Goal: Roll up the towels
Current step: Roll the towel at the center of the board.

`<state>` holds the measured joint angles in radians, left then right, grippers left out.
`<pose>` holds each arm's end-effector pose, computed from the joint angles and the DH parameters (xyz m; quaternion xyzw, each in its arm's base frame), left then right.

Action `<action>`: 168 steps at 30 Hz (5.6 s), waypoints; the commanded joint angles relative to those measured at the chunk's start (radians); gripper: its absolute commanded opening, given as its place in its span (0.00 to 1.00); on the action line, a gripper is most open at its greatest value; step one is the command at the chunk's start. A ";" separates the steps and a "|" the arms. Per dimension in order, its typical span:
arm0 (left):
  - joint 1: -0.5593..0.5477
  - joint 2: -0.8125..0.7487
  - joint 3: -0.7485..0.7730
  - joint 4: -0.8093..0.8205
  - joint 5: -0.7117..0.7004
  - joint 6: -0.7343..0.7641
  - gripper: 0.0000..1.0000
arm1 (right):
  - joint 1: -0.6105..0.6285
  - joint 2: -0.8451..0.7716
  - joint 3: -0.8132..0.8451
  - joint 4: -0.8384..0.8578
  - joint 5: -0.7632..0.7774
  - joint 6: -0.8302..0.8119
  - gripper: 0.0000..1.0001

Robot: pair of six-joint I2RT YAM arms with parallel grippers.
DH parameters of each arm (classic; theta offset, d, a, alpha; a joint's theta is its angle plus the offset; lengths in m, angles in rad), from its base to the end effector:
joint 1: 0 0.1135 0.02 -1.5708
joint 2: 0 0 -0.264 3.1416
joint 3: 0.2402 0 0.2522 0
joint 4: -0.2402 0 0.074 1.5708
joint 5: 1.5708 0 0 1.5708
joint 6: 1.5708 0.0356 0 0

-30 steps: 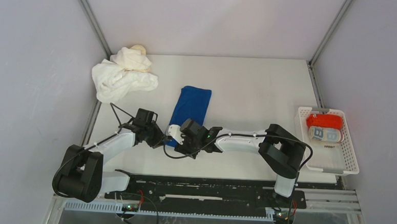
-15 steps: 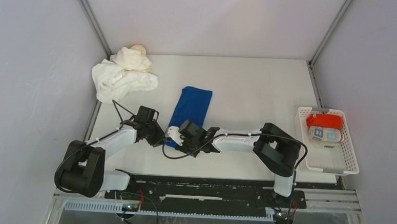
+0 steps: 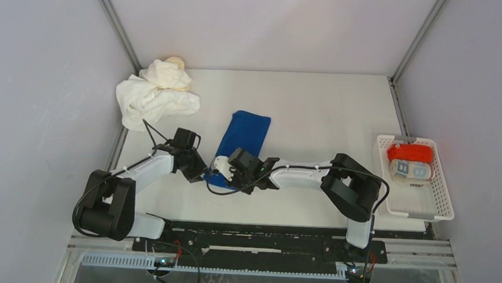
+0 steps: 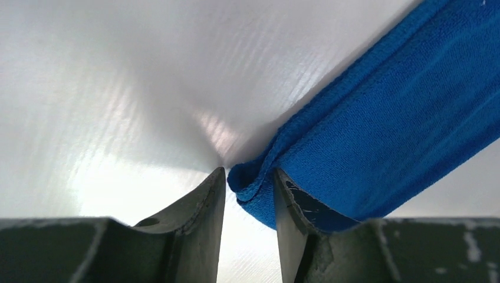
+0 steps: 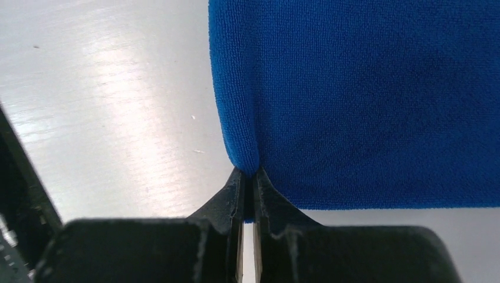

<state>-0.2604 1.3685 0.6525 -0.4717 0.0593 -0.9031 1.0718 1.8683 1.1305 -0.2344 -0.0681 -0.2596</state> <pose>0.2237 -0.0618 0.1550 -0.3046 0.9328 -0.1289 0.1430 0.1801 0.3354 0.1550 -0.5977 0.7449 0.1463 0.2579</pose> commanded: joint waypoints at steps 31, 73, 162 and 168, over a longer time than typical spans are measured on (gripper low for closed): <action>0.006 -0.548 -0.261 0.010 0.031 -0.187 0.50 | -0.412 0.278 0.098 0.106 -0.881 0.655 0.00; -0.027 -0.297 -0.218 0.398 0.111 -0.203 0.48 | -0.404 0.321 0.179 0.027 -0.863 0.626 0.00; 0.017 0.135 0.056 0.043 0.001 -0.034 0.20 | -0.004 -0.059 0.106 -0.029 0.023 0.024 0.40; 0.017 0.129 0.053 0.041 0.002 -0.032 0.20 | 0.055 -0.074 0.106 -0.040 0.092 -0.012 0.41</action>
<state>-0.2501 1.4681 0.7036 -0.4038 0.1196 -0.9745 1.0901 1.8439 1.2366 -0.2741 -0.0406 -0.2287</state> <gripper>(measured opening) 0.201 0.404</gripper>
